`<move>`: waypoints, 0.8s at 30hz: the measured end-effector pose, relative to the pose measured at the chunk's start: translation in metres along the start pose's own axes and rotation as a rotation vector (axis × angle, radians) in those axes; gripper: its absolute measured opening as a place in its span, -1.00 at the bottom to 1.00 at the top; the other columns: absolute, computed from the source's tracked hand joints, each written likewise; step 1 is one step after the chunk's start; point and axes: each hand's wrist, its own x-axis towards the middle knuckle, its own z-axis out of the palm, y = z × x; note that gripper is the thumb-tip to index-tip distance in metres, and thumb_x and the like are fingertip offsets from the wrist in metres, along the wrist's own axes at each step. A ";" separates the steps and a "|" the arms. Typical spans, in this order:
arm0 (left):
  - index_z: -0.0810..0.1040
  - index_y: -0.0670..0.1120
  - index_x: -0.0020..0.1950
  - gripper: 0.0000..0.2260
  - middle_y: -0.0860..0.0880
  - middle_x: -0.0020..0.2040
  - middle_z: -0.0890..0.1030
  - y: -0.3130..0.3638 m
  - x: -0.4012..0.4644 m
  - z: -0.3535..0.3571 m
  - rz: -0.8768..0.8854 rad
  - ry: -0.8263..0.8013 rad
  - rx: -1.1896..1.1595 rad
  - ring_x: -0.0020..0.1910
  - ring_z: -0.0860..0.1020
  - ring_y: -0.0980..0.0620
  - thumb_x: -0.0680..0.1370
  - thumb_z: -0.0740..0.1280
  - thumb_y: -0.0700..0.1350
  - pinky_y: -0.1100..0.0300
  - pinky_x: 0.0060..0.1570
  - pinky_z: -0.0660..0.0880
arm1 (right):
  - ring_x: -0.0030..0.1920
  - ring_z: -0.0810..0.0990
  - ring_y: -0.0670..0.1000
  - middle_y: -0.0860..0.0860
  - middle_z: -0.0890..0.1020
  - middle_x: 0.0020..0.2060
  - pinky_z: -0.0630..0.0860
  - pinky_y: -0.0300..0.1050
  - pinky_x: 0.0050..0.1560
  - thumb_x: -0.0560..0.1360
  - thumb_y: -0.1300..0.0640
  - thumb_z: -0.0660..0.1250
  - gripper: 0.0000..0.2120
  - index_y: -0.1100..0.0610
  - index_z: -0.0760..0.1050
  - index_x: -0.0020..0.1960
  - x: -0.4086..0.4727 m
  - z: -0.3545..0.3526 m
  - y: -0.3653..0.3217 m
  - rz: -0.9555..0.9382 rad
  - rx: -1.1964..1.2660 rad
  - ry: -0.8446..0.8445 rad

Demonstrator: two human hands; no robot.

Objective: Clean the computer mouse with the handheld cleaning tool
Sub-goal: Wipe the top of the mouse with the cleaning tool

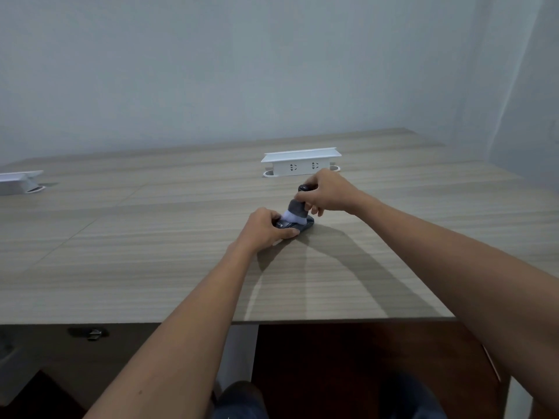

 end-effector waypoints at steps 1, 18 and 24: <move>0.67 -0.20 -0.15 -0.70 0.05 -0.43 0.49 0.000 0.000 0.000 0.005 0.004 -0.003 -0.44 0.40 0.15 0.41 0.58 0.03 0.38 -0.52 0.27 | -0.47 0.58 0.00 0.19 0.68 -0.38 0.54 -0.24 -0.50 0.44 0.25 0.33 -0.79 0.40 0.60 -0.24 -0.001 0.001 -0.002 -0.006 -0.002 -0.010; 0.70 -0.19 -0.11 -0.65 0.01 -0.39 0.51 0.000 -0.001 -0.001 0.015 0.004 0.005 -0.42 0.39 0.11 0.38 0.58 0.10 0.29 -0.44 0.25 | -0.49 0.59 -0.03 0.12 0.67 -0.42 0.56 -0.19 -0.47 0.45 0.22 0.35 -0.79 0.31 0.61 -0.30 -0.008 -0.009 0.019 0.013 0.019 -0.009; 0.72 -0.14 -0.06 -0.67 -0.09 -0.30 0.64 0.001 -0.002 -0.002 0.018 -0.025 0.003 -0.34 0.50 0.07 0.39 0.57 0.11 0.22 -0.34 0.33 | -0.49 0.60 -0.01 0.20 0.69 -0.37 0.57 -0.23 -0.47 0.48 0.26 0.35 -0.80 0.39 0.61 -0.21 -0.008 -0.015 0.035 0.057 -0.084 0.026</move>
